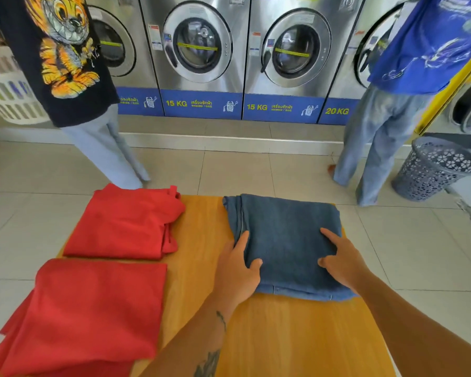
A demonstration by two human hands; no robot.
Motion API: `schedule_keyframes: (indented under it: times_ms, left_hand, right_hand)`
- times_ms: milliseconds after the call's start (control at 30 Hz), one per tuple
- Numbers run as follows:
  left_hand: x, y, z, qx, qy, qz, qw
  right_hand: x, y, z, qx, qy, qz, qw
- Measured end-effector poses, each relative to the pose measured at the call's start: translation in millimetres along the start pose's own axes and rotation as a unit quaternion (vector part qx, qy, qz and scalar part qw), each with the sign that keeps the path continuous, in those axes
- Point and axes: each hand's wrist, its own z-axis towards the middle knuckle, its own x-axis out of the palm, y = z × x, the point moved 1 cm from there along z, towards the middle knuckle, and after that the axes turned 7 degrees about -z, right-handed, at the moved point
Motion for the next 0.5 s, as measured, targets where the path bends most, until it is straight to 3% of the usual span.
schedule_keyframes:
  times_ms: [133,233,500]
  left_hand:
    - [-15,-8,-7,-0.033,0.044,-0.015,0.998]
    - [-38,-15,-25,-0.034,0.013,-0.002,0.999]
    - [-105,-30,-130,-0.012,-0.099,-0.052,0.994]
  right_hand:
    - [-5,13,-20,0.024,0.016,-0.125,0.992]
    - [-9,25,-46,0.057,0.021,-0.185,0.981]
    - [-16,66,-148,-0.078,0.09,0.004,0.993]
